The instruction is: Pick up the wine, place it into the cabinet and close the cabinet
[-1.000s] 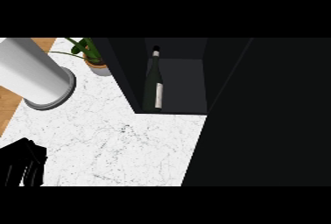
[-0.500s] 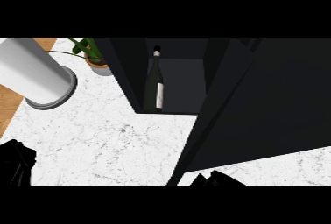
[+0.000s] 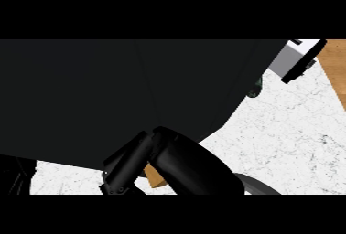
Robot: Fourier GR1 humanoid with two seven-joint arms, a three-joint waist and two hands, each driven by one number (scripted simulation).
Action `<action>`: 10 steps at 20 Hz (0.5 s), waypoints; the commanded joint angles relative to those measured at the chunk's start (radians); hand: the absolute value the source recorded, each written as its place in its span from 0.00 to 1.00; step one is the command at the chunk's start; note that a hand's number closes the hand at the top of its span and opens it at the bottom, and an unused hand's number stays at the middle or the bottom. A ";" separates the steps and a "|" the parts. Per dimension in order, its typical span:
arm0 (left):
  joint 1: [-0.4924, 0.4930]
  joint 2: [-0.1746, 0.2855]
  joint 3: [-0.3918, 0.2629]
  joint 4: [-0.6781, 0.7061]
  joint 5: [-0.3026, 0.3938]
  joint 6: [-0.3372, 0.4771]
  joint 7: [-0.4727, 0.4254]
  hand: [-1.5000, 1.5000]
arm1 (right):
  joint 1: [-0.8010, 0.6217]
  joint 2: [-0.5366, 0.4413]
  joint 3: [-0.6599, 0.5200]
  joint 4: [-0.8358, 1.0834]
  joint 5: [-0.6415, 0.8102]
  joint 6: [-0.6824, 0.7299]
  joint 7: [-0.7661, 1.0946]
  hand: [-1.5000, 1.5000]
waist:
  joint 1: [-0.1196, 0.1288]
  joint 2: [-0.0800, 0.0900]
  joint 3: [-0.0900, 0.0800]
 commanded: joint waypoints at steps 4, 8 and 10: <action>-0.031 -0.011 0.051 0.033 0.005 -0.038 0.014 1.00 | -0.255 0.004 -0.051 0.226 -0.137 -0.148 -0.085 1.00 | -0.004 0.000 0.000; 0.061 -0.028 0.066 -0.007 -0.013 -0.085 -0.012 1.00 | -0.170 0.004 -0.063 0.334 -0.130 -0.081 -0.210 1.00 | -0.003 0.000 0.000; 0.037 -0.057 0.028 -0.035 -0.054 -0.043 0.024 1.00 | -0.261 0.004 -0.144 0.394 -0.213 -0.070 -0.154 1.00 | -0.005 0.000 0.001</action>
